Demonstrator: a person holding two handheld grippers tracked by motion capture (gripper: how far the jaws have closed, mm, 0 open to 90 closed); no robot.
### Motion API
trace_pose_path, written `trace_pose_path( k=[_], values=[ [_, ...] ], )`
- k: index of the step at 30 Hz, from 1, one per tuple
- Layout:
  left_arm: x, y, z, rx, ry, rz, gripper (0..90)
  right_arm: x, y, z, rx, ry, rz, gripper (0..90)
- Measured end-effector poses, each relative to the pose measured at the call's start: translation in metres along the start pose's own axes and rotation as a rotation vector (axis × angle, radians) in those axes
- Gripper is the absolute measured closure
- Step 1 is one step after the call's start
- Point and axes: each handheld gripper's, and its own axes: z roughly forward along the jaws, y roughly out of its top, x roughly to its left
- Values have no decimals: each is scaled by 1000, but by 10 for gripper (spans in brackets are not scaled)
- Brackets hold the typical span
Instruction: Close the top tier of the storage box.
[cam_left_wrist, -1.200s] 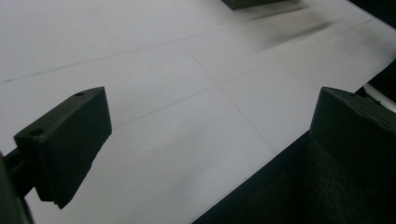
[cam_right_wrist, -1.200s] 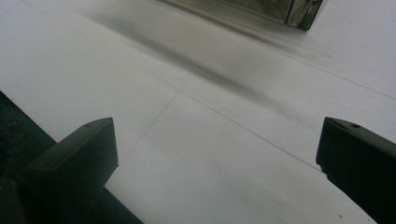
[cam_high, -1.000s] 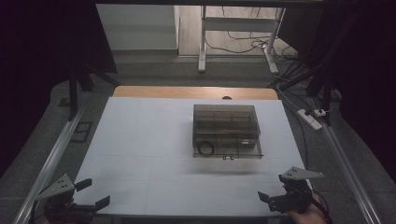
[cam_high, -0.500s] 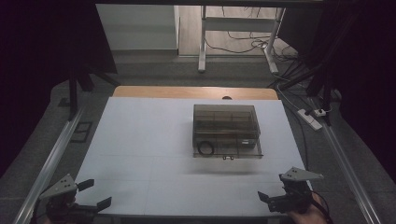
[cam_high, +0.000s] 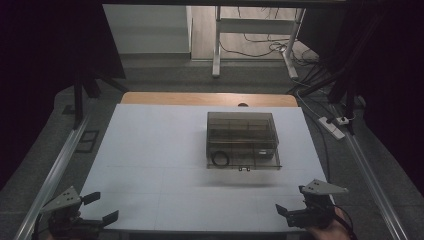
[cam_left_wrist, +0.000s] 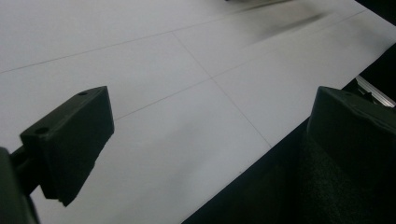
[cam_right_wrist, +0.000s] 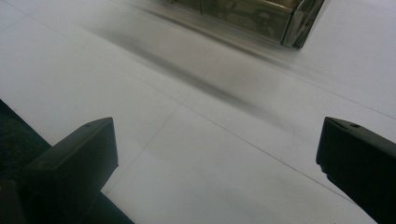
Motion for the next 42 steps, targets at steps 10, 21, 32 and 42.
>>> trace_pose_path(
  k=[10,21,32,42],
  values=[
    [1,0,-1,-10,-5,-5,16,6,6,-4,-35,17,10,0],
    [2,0,-1,-10,-8,-10,17,16,14,-3,-63,38,-15,0],
    [2,0,-1,-9,-8,-12,18,22,19,-1,-76,49,-31,0],
    [2,0,-1,-8,-9,-13,19,28,25,7,-79,68,-51,0]
  ],
)
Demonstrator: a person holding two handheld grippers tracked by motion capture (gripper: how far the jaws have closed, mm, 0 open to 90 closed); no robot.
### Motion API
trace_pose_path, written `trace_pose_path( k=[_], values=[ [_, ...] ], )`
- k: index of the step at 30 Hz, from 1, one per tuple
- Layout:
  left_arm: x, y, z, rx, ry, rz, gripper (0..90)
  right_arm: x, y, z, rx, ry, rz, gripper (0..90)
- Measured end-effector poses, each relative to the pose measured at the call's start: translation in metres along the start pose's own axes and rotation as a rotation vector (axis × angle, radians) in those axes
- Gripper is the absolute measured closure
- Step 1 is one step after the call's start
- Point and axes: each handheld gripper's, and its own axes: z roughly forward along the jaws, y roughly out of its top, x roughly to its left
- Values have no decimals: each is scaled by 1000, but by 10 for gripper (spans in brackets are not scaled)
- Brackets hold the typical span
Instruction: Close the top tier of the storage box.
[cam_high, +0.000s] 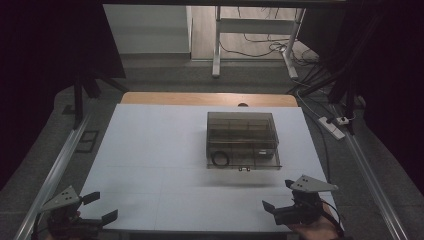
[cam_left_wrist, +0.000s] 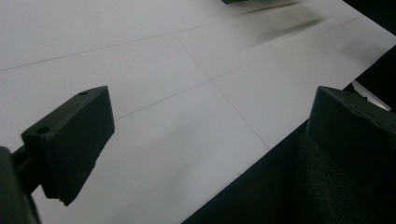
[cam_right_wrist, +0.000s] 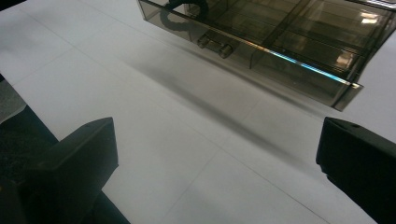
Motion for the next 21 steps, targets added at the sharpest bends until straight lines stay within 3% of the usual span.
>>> trace_pose_path(
  k=[21],
  values=[
    [0,0,1,7,3,0,22,6,7,20,26,25,-34,0]
  ],
)
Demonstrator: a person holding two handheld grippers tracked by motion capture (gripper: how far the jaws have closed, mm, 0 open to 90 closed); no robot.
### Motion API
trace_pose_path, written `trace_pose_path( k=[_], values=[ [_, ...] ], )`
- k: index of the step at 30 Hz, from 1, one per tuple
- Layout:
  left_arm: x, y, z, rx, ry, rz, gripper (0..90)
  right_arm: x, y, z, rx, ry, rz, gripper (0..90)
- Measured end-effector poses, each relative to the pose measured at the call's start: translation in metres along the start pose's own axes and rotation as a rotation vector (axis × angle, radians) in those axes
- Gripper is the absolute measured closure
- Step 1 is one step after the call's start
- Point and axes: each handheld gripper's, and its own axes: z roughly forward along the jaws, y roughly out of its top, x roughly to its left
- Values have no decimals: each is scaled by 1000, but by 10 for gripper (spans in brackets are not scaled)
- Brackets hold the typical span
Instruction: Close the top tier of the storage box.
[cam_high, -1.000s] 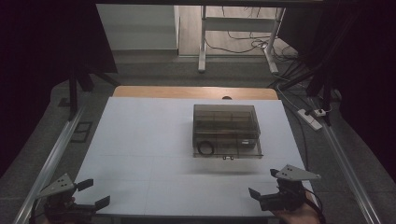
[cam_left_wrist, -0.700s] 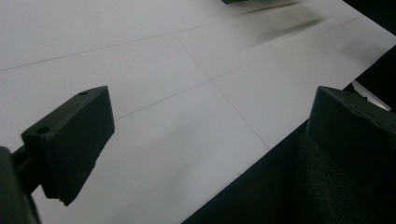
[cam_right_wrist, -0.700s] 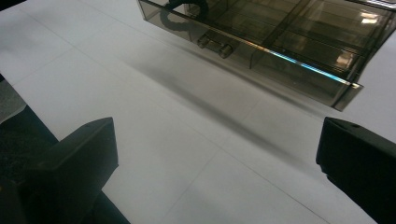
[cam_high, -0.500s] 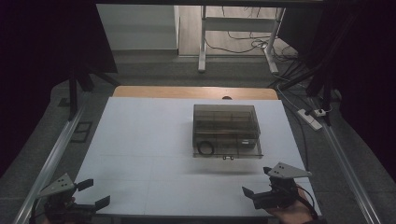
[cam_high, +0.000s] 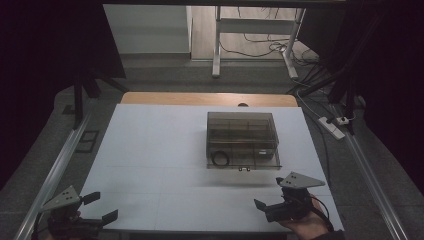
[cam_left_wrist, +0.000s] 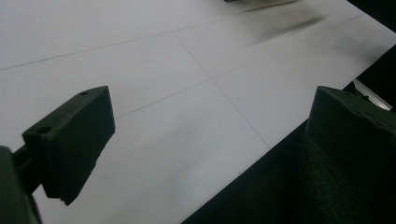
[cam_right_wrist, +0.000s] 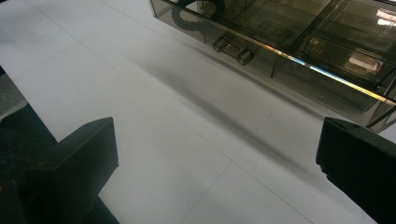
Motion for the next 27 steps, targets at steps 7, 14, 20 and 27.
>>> trace_pose_path(
  k=[7,14,20,27],
  values=[
    [0,0,0,2,2,1,23,-1,1,5,-6,4,-22,22],
    [-1,0,0,5,3,3,25,-4,3,8,-37,18,-23,162],
    [-1,0,1,8,5,5,29,-6,6,10,-41,33,-10,296],
    [-1,1,1,11,6,6,30,-7,8,17,-31,40,-41,464]
  ],
)
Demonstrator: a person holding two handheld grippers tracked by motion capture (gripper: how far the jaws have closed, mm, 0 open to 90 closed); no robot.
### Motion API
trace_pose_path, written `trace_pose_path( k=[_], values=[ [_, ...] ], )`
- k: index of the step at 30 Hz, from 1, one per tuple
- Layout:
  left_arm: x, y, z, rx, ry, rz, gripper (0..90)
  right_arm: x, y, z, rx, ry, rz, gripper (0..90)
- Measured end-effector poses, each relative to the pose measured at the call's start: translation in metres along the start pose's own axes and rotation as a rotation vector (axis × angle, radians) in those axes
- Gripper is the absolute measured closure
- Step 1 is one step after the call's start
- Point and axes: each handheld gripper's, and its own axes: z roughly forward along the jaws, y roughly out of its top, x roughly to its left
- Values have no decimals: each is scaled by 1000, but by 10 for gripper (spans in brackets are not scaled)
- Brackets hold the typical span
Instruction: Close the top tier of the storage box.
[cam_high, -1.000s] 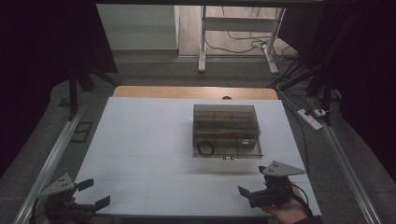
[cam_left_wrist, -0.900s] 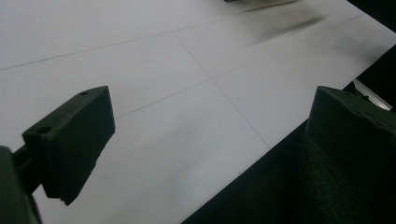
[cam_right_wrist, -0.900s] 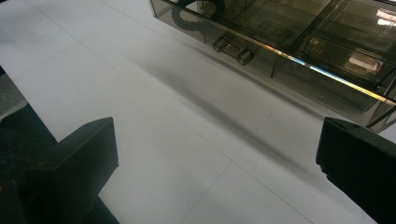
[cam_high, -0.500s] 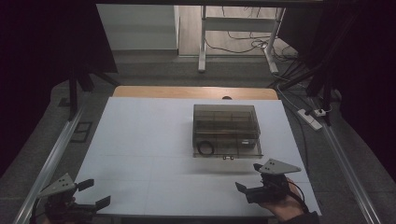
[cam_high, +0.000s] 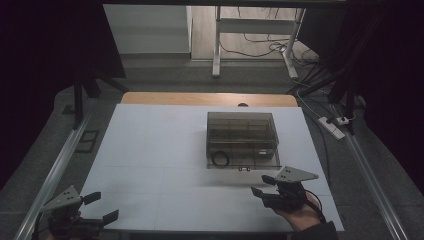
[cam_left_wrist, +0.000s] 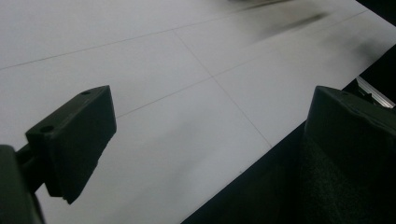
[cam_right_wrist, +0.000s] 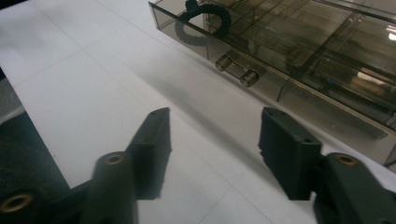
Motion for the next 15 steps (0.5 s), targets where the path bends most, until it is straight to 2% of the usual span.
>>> trace_pose_path(
  k=[5,9,15],
  values=[
    [0,0,1,4,1,3,31,-1,1,1,1,7,-31,585],
    [-1,0,1,6,1,4,32,-3,2,2,9,16,-33,677],
    [-1,0,1,7,1,5,32,-6,4,9,50,29,-29,798]
  ],
)
